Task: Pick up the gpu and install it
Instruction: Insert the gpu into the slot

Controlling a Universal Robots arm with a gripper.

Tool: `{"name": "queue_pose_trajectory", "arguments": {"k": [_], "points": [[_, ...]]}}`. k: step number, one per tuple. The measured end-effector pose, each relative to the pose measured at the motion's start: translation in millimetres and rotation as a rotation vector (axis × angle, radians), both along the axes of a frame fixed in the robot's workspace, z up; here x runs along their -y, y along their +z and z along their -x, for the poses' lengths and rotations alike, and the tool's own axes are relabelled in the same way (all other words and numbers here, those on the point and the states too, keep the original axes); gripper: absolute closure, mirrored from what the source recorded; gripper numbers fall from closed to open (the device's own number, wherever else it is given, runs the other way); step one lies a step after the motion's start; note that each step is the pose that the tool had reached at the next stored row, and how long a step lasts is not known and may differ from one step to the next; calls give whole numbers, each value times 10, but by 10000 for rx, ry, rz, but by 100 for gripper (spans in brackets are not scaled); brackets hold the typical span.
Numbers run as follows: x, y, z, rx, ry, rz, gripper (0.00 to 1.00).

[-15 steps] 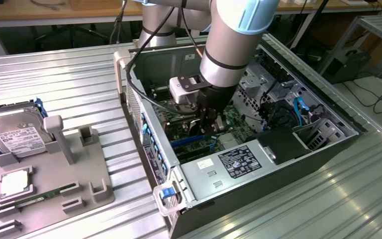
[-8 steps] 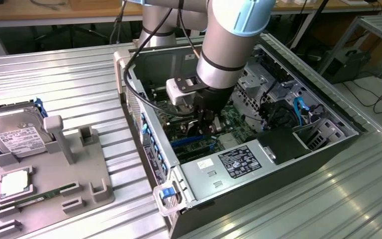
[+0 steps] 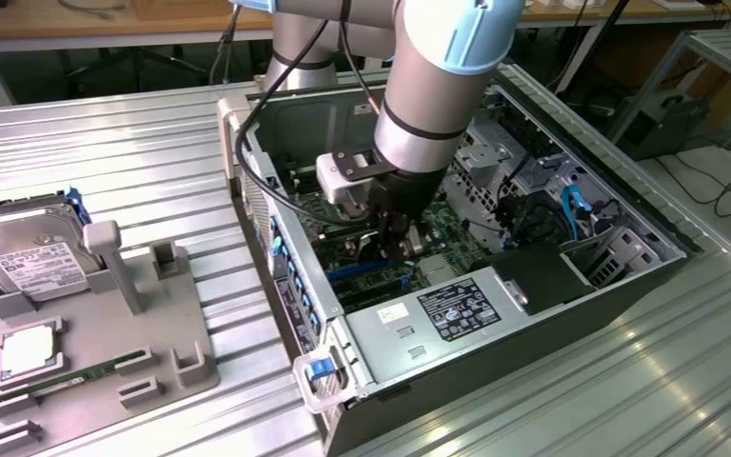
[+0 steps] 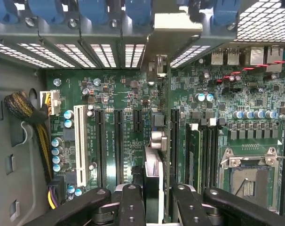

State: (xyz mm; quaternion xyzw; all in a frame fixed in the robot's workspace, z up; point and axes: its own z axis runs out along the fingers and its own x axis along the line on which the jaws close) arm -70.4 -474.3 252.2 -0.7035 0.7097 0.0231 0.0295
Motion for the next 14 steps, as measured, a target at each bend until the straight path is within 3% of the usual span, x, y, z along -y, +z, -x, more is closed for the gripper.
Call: {"name": "queue_pose_trajectory", "arguments": {"k": [5,14], "points": [[1,-9,-53,-102,-1,3,72],[-12,-32,-56,-102,-1,-2,72]]}}
